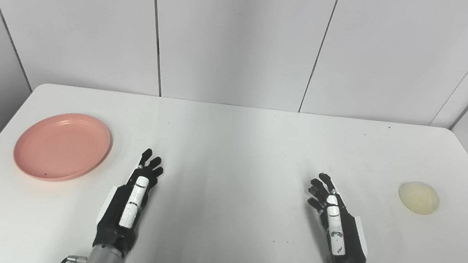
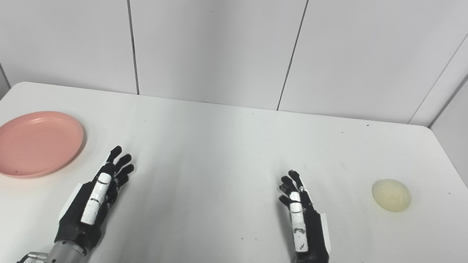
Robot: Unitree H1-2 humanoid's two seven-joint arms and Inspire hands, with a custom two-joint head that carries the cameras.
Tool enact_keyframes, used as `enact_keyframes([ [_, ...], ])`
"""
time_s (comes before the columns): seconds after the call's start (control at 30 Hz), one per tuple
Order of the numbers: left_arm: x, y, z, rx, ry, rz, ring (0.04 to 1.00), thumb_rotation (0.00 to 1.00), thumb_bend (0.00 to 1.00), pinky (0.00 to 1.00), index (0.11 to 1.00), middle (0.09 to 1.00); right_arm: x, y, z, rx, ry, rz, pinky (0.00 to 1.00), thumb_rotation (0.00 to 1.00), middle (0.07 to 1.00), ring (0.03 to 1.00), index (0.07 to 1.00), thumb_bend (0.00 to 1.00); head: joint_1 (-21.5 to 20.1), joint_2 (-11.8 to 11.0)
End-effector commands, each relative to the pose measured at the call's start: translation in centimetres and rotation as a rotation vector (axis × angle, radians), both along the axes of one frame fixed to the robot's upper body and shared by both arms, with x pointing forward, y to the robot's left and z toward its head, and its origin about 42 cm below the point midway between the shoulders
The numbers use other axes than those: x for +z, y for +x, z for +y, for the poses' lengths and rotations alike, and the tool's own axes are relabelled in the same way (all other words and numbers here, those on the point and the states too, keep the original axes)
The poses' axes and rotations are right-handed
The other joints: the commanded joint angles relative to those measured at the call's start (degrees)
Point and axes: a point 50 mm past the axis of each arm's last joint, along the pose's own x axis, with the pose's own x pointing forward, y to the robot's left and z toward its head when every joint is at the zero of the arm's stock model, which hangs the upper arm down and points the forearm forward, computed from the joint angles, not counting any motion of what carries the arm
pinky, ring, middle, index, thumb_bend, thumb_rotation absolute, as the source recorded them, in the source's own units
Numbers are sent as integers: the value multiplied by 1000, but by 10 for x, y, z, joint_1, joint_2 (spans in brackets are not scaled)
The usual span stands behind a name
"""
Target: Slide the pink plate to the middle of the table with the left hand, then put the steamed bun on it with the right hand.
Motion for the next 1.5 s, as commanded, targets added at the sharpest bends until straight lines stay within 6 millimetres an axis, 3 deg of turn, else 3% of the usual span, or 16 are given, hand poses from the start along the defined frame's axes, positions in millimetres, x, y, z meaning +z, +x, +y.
enact_keyframes([
  [0.0, 14, 8, -3, -13, 5, -57, 950, 948, 634, 981, 1000, 962, 4, 1, 0, 9, -6, -15, 841, 974, 863, 862, 889, 688, 0, 0],
  [1.13, 15, 6, -3, -22, 9, -45, 948, 937, 621, 981, 1000, 960, 4, -1, -1, 16, -4, -16, 787, 965, 835, 813, 870, 700, 2, 0],
  [1.3, 13, 6, -8, -25, 13, -38, 950, 935, 606, 983, 1000, 963, 1, -2, -4, 18, -7, -18, 782, 975, 838, 815, 874, 676, 26, -13],
  [1.47, 5, 8, -18, -36, 24, -39, 962, 938, 631, 995, 1000, 973, -6, -1, -16, 24, -12, -17, 801, 982, 858, 829, 889, 693, 83, -37],
])
